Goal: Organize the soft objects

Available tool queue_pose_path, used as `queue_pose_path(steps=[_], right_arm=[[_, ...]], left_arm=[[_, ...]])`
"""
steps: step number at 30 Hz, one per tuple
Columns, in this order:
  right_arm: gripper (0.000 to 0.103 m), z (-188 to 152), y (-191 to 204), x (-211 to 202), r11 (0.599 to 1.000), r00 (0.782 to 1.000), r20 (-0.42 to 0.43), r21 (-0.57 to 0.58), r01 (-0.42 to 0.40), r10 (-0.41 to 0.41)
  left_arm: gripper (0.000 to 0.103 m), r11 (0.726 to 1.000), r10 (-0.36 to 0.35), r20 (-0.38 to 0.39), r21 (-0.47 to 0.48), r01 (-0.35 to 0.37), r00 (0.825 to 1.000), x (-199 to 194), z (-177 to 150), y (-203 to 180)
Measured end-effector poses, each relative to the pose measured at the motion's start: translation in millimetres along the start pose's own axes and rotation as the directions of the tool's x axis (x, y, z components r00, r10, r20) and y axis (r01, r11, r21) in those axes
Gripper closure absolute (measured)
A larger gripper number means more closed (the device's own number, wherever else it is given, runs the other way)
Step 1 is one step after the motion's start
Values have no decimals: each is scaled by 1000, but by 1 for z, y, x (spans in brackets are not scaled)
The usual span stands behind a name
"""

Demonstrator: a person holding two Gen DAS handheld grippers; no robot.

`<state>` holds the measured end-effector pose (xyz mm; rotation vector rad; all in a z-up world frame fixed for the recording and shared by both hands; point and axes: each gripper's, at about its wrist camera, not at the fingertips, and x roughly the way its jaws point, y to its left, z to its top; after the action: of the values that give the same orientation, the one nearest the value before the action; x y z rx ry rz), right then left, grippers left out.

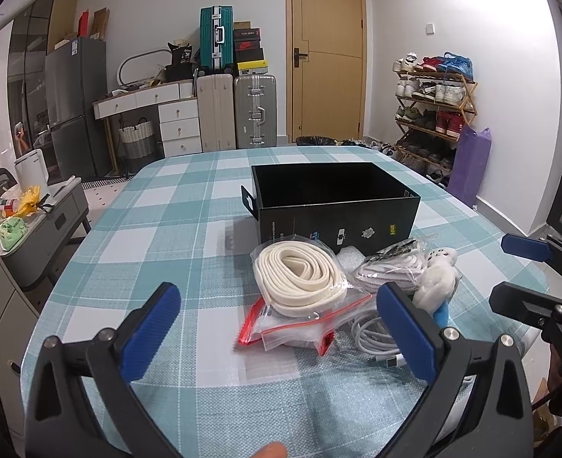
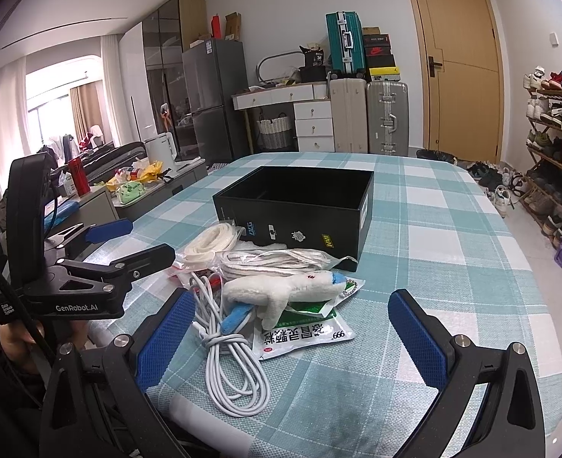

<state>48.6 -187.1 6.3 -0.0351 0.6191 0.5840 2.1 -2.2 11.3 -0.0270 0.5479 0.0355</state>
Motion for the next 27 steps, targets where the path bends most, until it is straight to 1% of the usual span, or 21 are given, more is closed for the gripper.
queue_pose_path(steps=[10,17,20,22,27], right_arm=[[0,-1,-2,10,1000,1000,-31,14,2,-1],[0,2,-4,23,1000,997,-75,21,-9,11],[0,4,-3,29,1000,995,-96,15,-25,27],[0,6,-3,35,999,993,-111,14,-38,39],[0,8,-6,50,999,989,-141,20,-33,36]], left_arm=[[0,1000,-4,-3,-11,4,1000,3,1,5],[0,999,-21,-10,-33,21,1000,10,3,12],[0,999,-29,-23,-27,29,999,15,4,12],[0,1000,-19,-33,-20,19,999,18,6,13],[0,999,-38,-45,-34,37,998,23,7,19]])
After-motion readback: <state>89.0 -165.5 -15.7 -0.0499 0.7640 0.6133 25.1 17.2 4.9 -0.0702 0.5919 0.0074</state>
